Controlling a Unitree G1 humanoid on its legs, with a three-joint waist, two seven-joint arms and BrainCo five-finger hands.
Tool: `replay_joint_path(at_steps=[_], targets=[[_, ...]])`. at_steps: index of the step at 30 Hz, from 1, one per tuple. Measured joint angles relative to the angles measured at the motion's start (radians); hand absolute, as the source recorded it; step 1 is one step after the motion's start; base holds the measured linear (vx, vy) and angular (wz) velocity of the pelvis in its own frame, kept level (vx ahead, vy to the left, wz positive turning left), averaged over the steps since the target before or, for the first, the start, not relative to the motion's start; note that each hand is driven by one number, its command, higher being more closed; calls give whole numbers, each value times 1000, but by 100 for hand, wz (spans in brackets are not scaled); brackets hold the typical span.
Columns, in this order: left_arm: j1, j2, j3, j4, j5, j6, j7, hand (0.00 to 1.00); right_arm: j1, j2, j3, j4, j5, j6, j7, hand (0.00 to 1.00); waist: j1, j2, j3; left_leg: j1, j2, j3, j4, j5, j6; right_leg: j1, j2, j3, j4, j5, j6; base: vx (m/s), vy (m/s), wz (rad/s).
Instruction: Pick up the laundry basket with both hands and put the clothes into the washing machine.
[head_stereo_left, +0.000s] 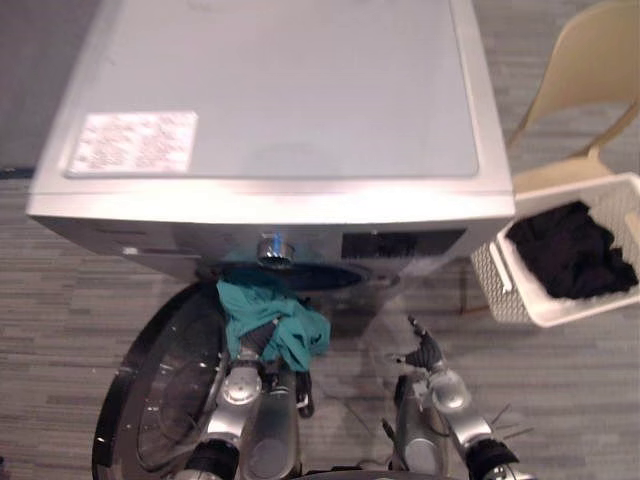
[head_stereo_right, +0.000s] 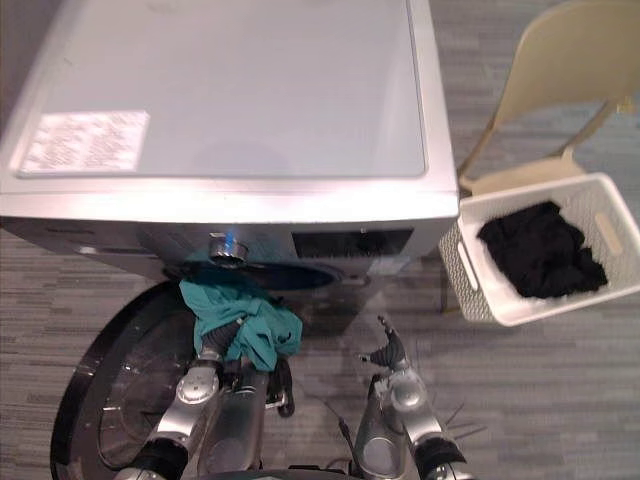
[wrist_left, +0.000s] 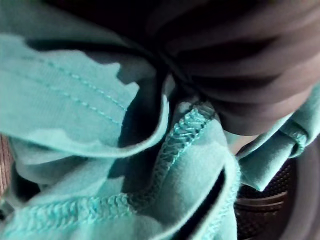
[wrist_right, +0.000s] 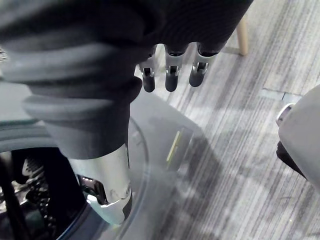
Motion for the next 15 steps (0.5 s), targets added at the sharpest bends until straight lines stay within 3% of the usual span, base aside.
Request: replay_joint_path(at_steps=[4, 8, 11, 13, 15], targets=[[-152, 1, 5, -21, -30, -3, 61, 100, -61, 3, -3, -42, 27, 3, -39, 0, -12, -3, 30, -194, 67, 8, 215, -71, 17, -224, 28, 60, 208, -53, -6, -136, 27, -29], [-307, -13, 41, -132, -35, -6, 124, 100, -92, 15, -17, -213, 44, 3, -79, 0, -22, -6, 62, -406, 124, -8, 420, -126, 27, -458, 49, 101, 418, -100, -8, -114, 22, -23], [-377, -11, 63, -218, -33, -6, 165, 100, -83, 32, -28, -318, 44, 1, -98, 0, -24, -10, 74, -505, 144, -26, 513, -148, 22, -564, 63, 122, 523, -132, -13, -95, -58, -7], [-447, 8, 88, -300, -26, -5, 197, 100, -58, 51, -48, -396, 44, -1, -104, 0, -27, -10, 76, -587, 151, -54, 582, -157, 14, -641, 63, 123, 605, -159, -21, -65, -107, 10], [-558, 91, 97, -395, -4, -4, 245, 100, -16, 62, -68, -495, 43, -6, -105, 0, -25, -11, 76, -685, 156, -93, 653, -162, 4, -727, 62, 120, 699, -194, -34, -76, -167, 18]])
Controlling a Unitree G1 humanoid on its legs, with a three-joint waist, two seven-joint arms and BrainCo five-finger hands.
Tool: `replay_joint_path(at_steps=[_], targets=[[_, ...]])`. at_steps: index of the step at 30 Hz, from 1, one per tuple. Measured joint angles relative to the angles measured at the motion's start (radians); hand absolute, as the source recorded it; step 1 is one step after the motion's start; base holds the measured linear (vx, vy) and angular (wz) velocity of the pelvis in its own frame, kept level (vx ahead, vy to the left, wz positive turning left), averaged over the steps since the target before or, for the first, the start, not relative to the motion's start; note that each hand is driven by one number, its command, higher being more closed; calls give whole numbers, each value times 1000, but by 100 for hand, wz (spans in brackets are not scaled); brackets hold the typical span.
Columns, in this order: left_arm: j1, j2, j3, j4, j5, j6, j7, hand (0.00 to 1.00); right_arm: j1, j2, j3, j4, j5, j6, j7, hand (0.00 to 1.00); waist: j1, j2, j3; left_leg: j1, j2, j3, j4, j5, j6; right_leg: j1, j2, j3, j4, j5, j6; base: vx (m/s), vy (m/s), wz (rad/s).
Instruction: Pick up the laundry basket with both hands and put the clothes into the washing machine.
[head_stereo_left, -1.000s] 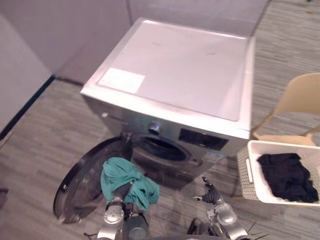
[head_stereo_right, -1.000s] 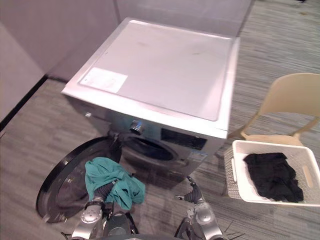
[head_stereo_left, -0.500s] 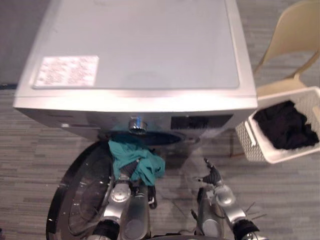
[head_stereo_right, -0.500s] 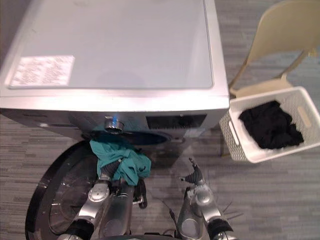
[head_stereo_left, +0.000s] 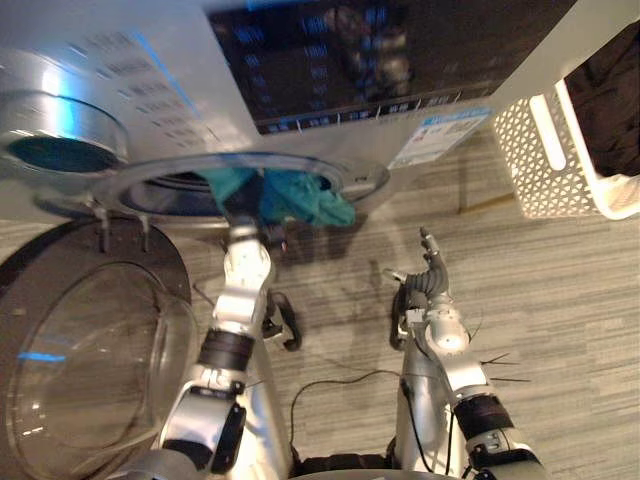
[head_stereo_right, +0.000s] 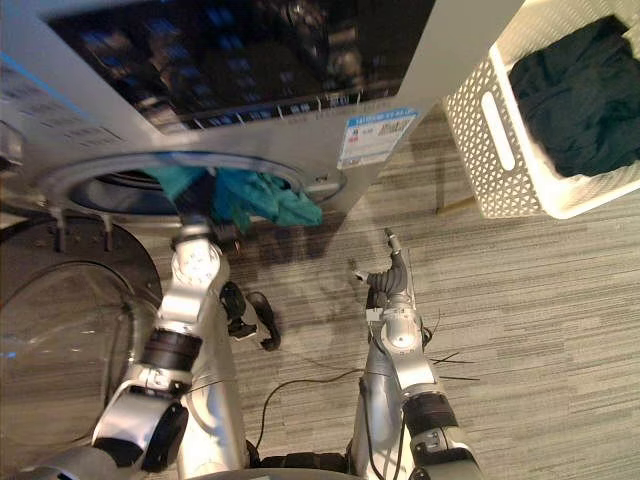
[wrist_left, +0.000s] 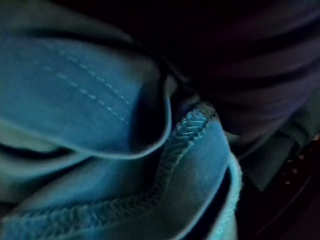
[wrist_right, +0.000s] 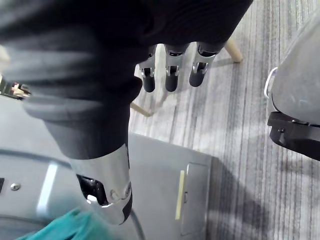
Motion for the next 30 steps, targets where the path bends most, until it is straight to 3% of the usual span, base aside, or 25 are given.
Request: replay_joint_path(at_steps=[3, 8, 12, 13, 18, 23, 25, 30], targets=[[-111, 67, 0, -19, 40, 3, 35, 100, 30, 9, -15, -57, -1, -11, 1, 0, 0, -2, 1, -62, 2, -26, 41, 1, -5, -54, 0, -5, 55, -17, -11, -38, -122, 11], [-403, 192, -45, 0, 103, 75, 159, 100, 51, 23, -27, -169, -4, -59, 8, 0, -5, -19, 4, -216, -8, -83, 92, 26, -29, -175, 2, -35, 125, -27, -33, -20, -87, 11], [-607, 287, -104, 49, 149, 91, 205, 100, 53, 27, -36, -204, -7, -85, 16, 0, -7, -30, 4, -285, -12, -112, 117, 32, -34, -225, 3, -53, 153, -30, -39, 28, -43, 7], [-627, 287, -106, 64, 157, 95, 211, 0, 53, 31, -41, -210, -7, -93, 29, 0, -6, -31, 4, -302, -17, -120, 122, 35, -39, -235, 2, -56, 162, -30, -39, 38, -22, 11], [-756, 289, -100, 225, 135, 114, 170, 0, 53, 34, -50, -210, -6, -95, 53, 0, -3, -44, 1, -323, -31, -137, 135, 46, -44, -246, -1, -59, 188, -36, -51, 12, -28, 10], [-797, 264, -87, 418, 172, 129, -28, 0, 51, 43, -61, -194, 1, -87, 89, 0, 3, -57, -6, -339, -45, -164, 133, 73, -57, -244, -7, -78, 206, -49, -71, -24, -52, 11], [-792, 221, -82, 527, 228, 169, -146, 0, 51, 43, -61, -187, 4, -82, 108, 0, 3, -64, -10, -351, -60, -181, 127, 90, -67, -244, -18, -94, 214, -57, -83, -35, -65, 20], [-714, 182, -92, 585, 350, 224, -315, 0, 40, 40, -54, -184, 28, -59, 164, 0, 5, -71, -14, -352, -62, -187, 103, 118, -80, -243, -20, -106, 212, -60, -87, -19, -65, 12]])
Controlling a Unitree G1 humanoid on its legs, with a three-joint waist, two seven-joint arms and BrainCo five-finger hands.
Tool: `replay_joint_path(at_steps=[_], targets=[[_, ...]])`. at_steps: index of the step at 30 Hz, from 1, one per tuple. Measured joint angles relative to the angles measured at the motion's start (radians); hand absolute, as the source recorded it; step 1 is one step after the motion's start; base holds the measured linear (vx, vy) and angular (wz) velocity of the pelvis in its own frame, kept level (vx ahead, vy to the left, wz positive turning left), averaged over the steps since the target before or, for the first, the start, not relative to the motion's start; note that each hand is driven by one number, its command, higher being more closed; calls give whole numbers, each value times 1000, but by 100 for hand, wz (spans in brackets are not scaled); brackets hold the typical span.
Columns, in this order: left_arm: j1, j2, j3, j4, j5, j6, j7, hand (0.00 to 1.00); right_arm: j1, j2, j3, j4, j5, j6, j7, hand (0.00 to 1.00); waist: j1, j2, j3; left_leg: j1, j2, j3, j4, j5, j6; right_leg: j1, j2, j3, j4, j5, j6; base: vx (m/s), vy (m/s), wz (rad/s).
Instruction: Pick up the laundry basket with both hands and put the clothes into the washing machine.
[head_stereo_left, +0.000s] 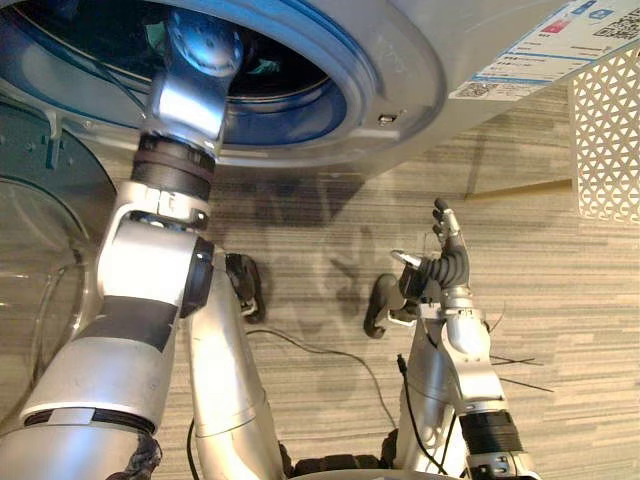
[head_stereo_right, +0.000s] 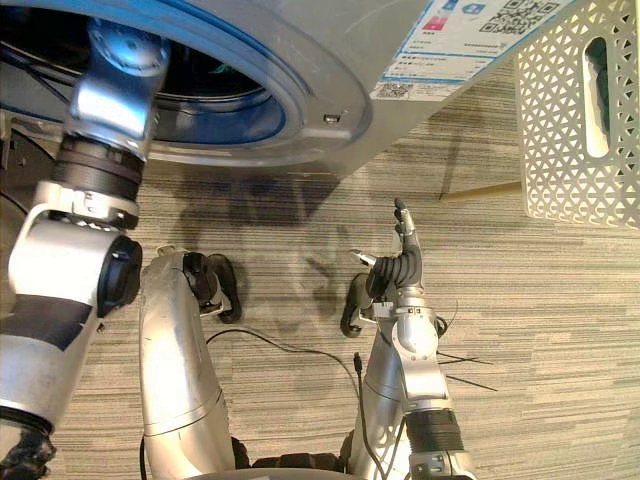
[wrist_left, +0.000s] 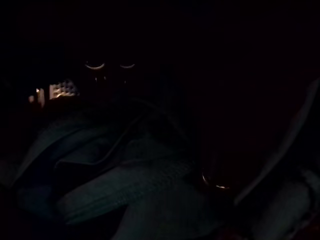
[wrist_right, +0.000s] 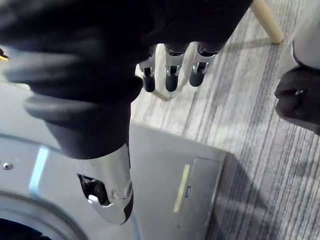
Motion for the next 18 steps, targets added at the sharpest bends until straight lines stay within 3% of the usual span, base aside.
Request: replay_joint_path(at_steps=[6, 9, 13, 18], targets=[[9, 42, -41, -67, 22, -1, -52, 0, -11, 0, 11, -2, 35, 3, 20, 0, 1, -14, -9, -33, -15, -42, -46, 33, -26, -2, -8, -53, -30, -2, -26, 21, -49, 8], [57, 90, -43, -188, 15, -4, -47, 0, -14, 0, 11, -2, 37, 2, 22, 0, 4, -20, -13, -42, -21, -51, -53, 37, -32, -2, -16, -70, -30, -7, -36, 61, -32, 11], [203, 112, -6, -368, -49, -46, 37, 0, -14, 2, 10, -4, 75, -8, 21, 0, 21, -20, -14, -34, -34, -52, -76, 44, -38, 7, -17, -69, -41, -7, -36, 58, -21, 11], [464, 53, 114, -560, -70, -54, 130, 0, -11, 14, 6, -20, 92, -32, 15, 0, 30, -20, -48, -25, -51, -51, -147, 76, -42, 19, -26, -88, -93, -8, -36, 29, -34, 14]])
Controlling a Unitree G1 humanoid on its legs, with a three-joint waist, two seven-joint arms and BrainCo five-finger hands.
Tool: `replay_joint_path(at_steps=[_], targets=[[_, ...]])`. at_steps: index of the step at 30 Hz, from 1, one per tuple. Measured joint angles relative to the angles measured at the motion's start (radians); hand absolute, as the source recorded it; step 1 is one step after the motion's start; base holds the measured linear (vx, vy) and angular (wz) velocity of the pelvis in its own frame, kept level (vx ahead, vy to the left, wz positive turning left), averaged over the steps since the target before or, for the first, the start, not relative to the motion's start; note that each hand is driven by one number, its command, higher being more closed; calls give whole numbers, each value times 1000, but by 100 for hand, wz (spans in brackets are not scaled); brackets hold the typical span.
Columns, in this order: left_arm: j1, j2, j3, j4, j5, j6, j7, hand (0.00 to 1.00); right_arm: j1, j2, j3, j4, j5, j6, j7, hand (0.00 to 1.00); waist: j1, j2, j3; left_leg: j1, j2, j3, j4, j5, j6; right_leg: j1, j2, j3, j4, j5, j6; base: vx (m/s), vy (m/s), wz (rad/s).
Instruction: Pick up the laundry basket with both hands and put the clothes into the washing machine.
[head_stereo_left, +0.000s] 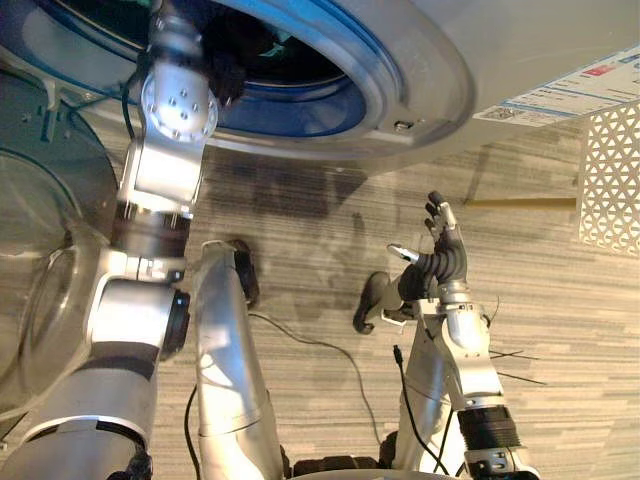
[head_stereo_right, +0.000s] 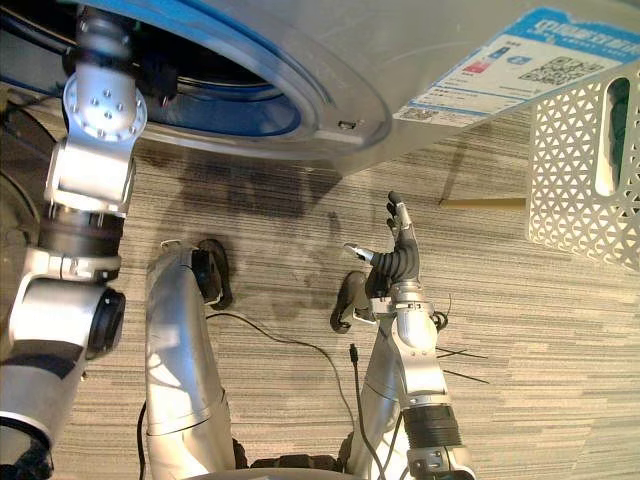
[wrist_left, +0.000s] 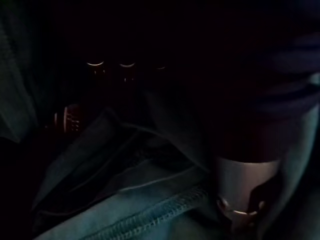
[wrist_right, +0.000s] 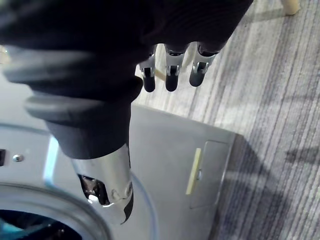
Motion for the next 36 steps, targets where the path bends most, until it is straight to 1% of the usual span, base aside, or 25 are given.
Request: replay_joint_path(at_steps=[2, 3, 4, 5, 6, 7, 8, 9, 11, 12, 14, 15, 16, 17, 19, 23, 26, 28, 32, 33, 34, 35, 36], targets=[[140, -76, 35, -53, 4, -5, 28, 0, 15, 1, -2, -1, -1, -5, -3, 0, 14, 0, -38, 2, 0, 1, -24, 5, -3, 1, -5, -8, -16, -1, -3, 43, -33, 10], [181, -100, 45, -66, 4, -6, 36, 0, 21, 1, -3, -1, -1, -5, -4, 0, 19, -1, -46, 5, -1, 2, -29, 7, -6, 4, -6, -10, -21, -1, -4, 63, -28, 7], [257, -143, 63, -81, 4, -8, 43, 0, 26, 6, -11, -1, -1, -5, -5, 0, 22, -1, -47, 24, -1, 2, -40, 10, -10, 23, -6, -16, -30, -2, -6, 82, -40, 7], [330, -185, 84, -84, 3, -11, 44, 0, 27, 9, -21, -1, -1, -5, -9, 0, 25, 0, -54, 38, -1, 1, -51, 11, -10, 39, -6, -22, -40, -3, -6, 69, -35, 7], [366, -206, 94, -85, 3, -11, 44, 0, 29, 8, -24, -2, -1, -5, -14, 0, 24, 0, -66, 38, -1, 1, -56, 12, -11, 40, -6, -25, -46, -3, -6, 74, -36, 4], [432, -245, 102, -92, 2, -11, 43, 0, 36, 8, -41, -6, -1, -5, -20, 0, 25, 2, -85, 41, -1, 1, -66, 13, -12, 44, -5, -28, -57, -3, -6, 60, -22, 2], [491, -277, 107, -108, -5, -11, 41, 0, 40, 8, -62, -7, 0, -5, -22, 0, 25, 2, -88, 57, -1, 1, -75, 13, -12, 61, -5, -32, -66, -3, -6, 70, -27, 3], [518, -292, 108, -113, -9, -11, 40, 0, 44, 8, -72, -10, 0, -4, -22, 0, 26, 3, -89, 65, -1, 2, -80, 13, -12, 69, -5, -33, -70, -3, -6, 52, -25, 3], [618, -336, 112, -145, -38, -16, 38, 0, 80, 8, -96, -41, 0, -3, -23, 0, 29, 5, -122, 80, 0, 8, -102, 14, -14, 80, -5, -34, -90, -3, -6, 50, -29, 3], [638, -344, 114, -151, -43, -18, 37, 0, 86, 7, -98, -42, 0, -3, -23, 0, 30, 6, -124, 90, 1, 8, -106, 14, -14, 89, -5, -36, -94, -3, -6, 53, -35, 1], [690, -370, 113, -160, -51, -27, 22, 0, 110, 5, -100, -42, 0, -1, -23, 0, 44, 10, -131, 130, 4, 14, -132, 15, -16, 124, -3, -38, -116, -3, -6, 45, -42, 1], [699, -374, 112, -160, -56, -29, 15, 0, 117, 5, -100, -42, 0, -1, -23, 0, 47, 14, -136, 135, 4, 13, -138, 15, -17, 130, -3, -41, -122, -3, -6, 36, -45, 6], [719, -381, 112, -161, -68, -33, 7, 0, 124, 5, -98, -42, 0, 0, -23, 0, 50, 27, -150, 142, 3, 10, -148, 17, -20, 142, -3, -49, -132, -2, -7, 47, -47, 7], [731, -380, 112, -162, -71, -39, -3, 0, 125, 5, -98, -42, 0, 0, -23, 0, 52, 30, -159, 150, 2, 14, -158, 19, -22, 146, -5, -48, -138, -2, -7, 41, -38, 6], [732, -379, 111, -166, -75, -44, -7, 0, 125, 1, -97, -42, 0, 0, -23, 0, 57, 39, -164, 161, 1, 14, -169, 21, -26, 156, -6, -52, -146, -2, -7, 39, -30, 5], [686, -373, 82, -183, -75, -61, 1, 0, 124, -16, -94, -41, -2, 0, -27, 0, 74, 39, -164, 166, 1, 15, -183, 28, -32, 157, -6, -55, -152, -2, -7, 45, -35, 3], [576, -346, 42, -182, -71, -61, 23, 0, 107, -15, -79, -41, -4, 0, -38, 0, 74, 39, -164, 166, 1, 14, -197, 36, -33, 158, -4, -60, -162, -1, -8, 23, -19, 2], [485, -324, 25, -149, -68, -64, 40, 0, 104, -13, -78, -41, -4, 0, -43, 0, 74, 39, -164, 168, 2, 14, -199, 37, -33, 161, 0, -62, -165, -1, -10, 13, -6, -2], [253, -250, 16, 51, -97, -58, 43, 0, 92, -13, -78, -41, 0, 0, -44, 0, 64, 39, -164, 171, 18, 14, -203, 37, -33, 165, 13, -66, -183, 12, -20, 26, 0, -12], [233, -244, 17, 69, -98, -53, 45, 0, 92, -13, -78, -41, 0, 0, -44, 0, 60, 39, -165, 171, 18, 14, -204, 37, -33, 165, 14, -66, -185, 13, -19, 34, 9, -6], [205, -235, 28, 93, -102, -46, 49, 0, 92, -12, -77, -41, 0, 0, -43, 0, 49, 39, -165, 171, 18, 15, -205, 37, -33, 165, 15, -66, -187, 13, -19, 31, -6, -2], [195, -237, 46, 101, -106, -32, 65, 0, 92, -12, -78, -41, 1, 0, -43, 0, 41, 39, -165, 171, 21, 16, -205, 37, -33, 165, 16, -65, -189, 14, -19, 33, -7, -4], [196, -240, 55, 103, -106, -29, 70, 0, 92, -12, -78, -41, 1, 0, -43, 0, 38, 39, -165, 171, 24, 16, -205, 37, -33, 165, 17, -65, -191, 14, -20, 45, -12, -14]])
